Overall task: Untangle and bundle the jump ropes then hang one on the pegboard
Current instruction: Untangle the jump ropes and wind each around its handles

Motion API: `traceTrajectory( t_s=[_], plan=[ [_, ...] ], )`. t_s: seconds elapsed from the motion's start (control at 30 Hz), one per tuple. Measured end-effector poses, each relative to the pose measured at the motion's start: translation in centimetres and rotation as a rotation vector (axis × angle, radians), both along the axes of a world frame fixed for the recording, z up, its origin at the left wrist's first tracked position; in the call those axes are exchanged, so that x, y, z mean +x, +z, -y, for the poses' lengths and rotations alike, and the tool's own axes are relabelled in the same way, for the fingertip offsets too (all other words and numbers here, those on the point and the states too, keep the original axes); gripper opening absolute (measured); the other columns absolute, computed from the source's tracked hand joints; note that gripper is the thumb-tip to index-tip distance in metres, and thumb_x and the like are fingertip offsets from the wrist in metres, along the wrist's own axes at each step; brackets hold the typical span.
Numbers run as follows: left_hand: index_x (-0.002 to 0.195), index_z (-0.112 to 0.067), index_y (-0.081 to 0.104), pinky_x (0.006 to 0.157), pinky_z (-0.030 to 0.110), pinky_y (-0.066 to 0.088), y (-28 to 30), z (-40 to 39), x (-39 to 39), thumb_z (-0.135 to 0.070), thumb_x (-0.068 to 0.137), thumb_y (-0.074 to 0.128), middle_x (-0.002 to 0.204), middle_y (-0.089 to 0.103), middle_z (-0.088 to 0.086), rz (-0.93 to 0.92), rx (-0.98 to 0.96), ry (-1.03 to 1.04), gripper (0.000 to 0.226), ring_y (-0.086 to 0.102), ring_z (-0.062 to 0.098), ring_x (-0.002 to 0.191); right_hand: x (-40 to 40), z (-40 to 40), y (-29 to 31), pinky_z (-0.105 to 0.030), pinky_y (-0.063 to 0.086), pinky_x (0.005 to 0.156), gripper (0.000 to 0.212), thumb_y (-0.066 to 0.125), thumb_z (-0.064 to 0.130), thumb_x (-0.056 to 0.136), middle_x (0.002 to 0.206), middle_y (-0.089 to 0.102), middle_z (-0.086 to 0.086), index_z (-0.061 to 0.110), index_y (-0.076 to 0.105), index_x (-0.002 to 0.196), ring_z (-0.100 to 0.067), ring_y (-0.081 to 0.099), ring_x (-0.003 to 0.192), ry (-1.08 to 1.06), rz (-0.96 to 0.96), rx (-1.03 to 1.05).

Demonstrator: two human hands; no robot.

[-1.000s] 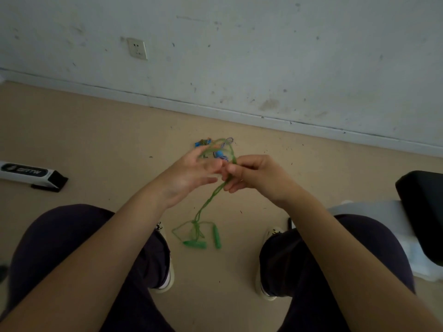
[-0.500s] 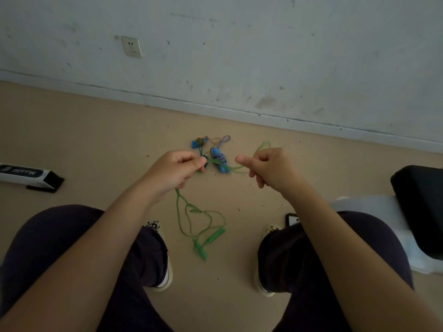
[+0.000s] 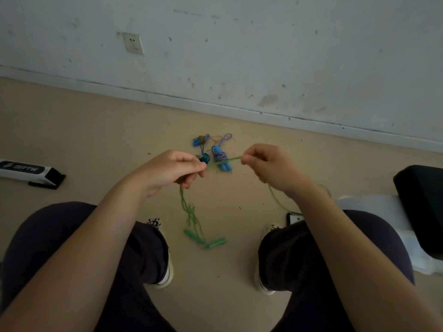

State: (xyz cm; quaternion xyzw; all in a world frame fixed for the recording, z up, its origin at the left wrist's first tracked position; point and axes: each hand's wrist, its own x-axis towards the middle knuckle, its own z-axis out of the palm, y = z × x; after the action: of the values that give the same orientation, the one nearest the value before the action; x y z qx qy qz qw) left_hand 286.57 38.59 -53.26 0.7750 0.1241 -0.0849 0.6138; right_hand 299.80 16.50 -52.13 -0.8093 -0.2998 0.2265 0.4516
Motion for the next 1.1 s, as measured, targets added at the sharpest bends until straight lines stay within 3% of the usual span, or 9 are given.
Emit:
traceTrajectory(
  t_s=[0.13, 0.23, 0.37, 0.43, 0.5, 0.63, 0.87, 1.0, 1.1],
  plan=[
    [0.080, -0.022, 0.076, 0.060, 0.026, 0.048, -0.1, 0.1, -0.1, -0.025, 0.097, 0.062, 0.057, 0.052, -0.004, 0.046, 0.007, 0.054, 0.023, 0.045, 0.009, 0.050, 0.1, 0.4, 0.3, -0.026, 0.053, 0.066, 0.008, 0.066, 0.018, 0.093, 0.073, 0.069, -0.002, 0.011, 0.066, 0.097, -0.012, 0.062, 0.061, 0.020, -0.109, 0.083],
    [0.089, -0.023, 0.078, 0.049, 0.018, 0.035, -0.5, 1.7, 0.1, -0.029, 0.096, 0.065, 0.057, 0.047, -0.006, 0.060, -0.012, 0.033, 0.016, 0.039, 0.006, 0.050, -1.0, -0.3, 0.1, -0.027, 0.052, 0.064, 0.027, 0.076, 0.020, 0.085, 0.075, 0.070, -0.005, 0.016, 0.065, 0.109, -0.018, 0.062, 0.062, 0.161, -0.236, 0.108],
    [0.084, -0.027, 0.078, 0.050, 0.017, 0.035, -0.8, 3.1, 0.5, -0.031, 0.094, 0.066, 0.058, 0.051, -0.007, 0.037, -0.005, -0.015, 0.016, 0.041, 0.007, 0.053, -2.1, -1.2, -0.5, -0.023, 0.033, 0.049, 0.023, 0.080, 0.029, 0.081, 0.058, 0.050, 0.001, 0.024, 0.064, 0.097, -0.018, 0.040, 0.053, 0.263, -0.156, -0.008],
    [0.085, -0.025, 0.078, 0.053, 0.017, 0.037, -0.3, 2.1, 0.3, -0.032, 0.094, 0.066, 0.059, 0.052, -0.007, 0.035, 0.013, -0.027, 0.017, 0.042, 0.007, 0.053, -1.7, -1.2, -0.4, -0.017, 0.026, 0.046, 0.014, 0.079, 0.030, 0.081, 0.047, 0.042, 0.013, 0.026, 0.066, 0.085, -0.008, 0.032, 0.044, 0.209, -0.073, -0.016],
    [0.084, -0.023, 0.079, 0.055, 0.019, 0.038, 0.3, 0.3, -0.1, -0.027, 0.094, 0.065, 0.055, 0.046, -0.008, 0.041, 0.018, 0.001, 0.018, 0.039, 0.009, 0.051, -0.7, -0.7, -0.2, -0.015, 0.027, 0.047, 0.012, 0.078, 0.031, 0.082, 0.046, 0.043, 0.015, 0.025, 0.070, 0.076, -0.002, 0.032, 0.042, 0.081, -0.014, 0.044],
    [0.076, -0.024, 0.077, 0.057, 0.024, 0.036, 0.6, -2.1, -0.7, -0.025, 0.095, 0.063, 0.052, 0.035, -0.006, 0.063, 0.033, 0.075, 0.023, 0.031, 0.013, 0.050, 1.0, 0.4, 0.0, -0.028, 0.033, 0.054, 0.014, 0.077, 0.032, 0.083, 0.058, 0.046, -0.001, 0.022, 0.072, 0.076, -0.011, 0.039, 0.050, -0.114, -0.031, 0.187],
    [0.092, -0.025, 0.078, 0.046, 0.020, 0.024, -0.1, 1.5, -0.3, -0.043, 0.083, 0.066, 0.055, 0.032, -0.004, 0.070, -0.082, -0.048, 0.023, 0.026, 0.009, 0.048, -1.2, -0.7, -0.3, -0.026, 0.044, 0.046, 0.029, 0.081, 0.033, 0.079, 0.068, 0.068, -0.005, 0.019, 0.069, 0.101, -0.015, 0.052, 0.047, 0.170, -0.223, 0.121],
    [0.092, -0.022, 0.079, 0.047, 0.016, 0.031, -0.5, 2.1, 0.2, -0.029, 0.096, 0.063, 0.057, 0.044, -0.006, 0.042, -0.050, -0.096, 0.018, 0.035, 0.006, 0.048, -1.8, -1.4, -0.6, -0.018, 0.038, 0.048, 0.013, 0.079, 0.024, 0.082, 0.059, 0.058, 0.003, 0.019, 0.070, 0.089, -0.006, 0.046, 0.048, 0.191, -0.158, 0.086],
    [0.086, -0.021, 0.078, 0.054, 0.016, 0.041, 0.0, 0.4, 0.0, -0.035, 0.095, 0.065, 0.059, 0.054, -0.004, 0.037, 0.025, -0.070, 0.022, 0.044, 0.009, 0.050, -0.8, -0.9, -0.3, -0.013, 0.030, 0.047, 0.011, 0.080, 0.032, 0.079, 0.048, 0.046, 0.015, 0.025, 0.072, 0.077, -0.001, 0.035, 0.044, 0.090, -0.083, 0.071]
  ],
)
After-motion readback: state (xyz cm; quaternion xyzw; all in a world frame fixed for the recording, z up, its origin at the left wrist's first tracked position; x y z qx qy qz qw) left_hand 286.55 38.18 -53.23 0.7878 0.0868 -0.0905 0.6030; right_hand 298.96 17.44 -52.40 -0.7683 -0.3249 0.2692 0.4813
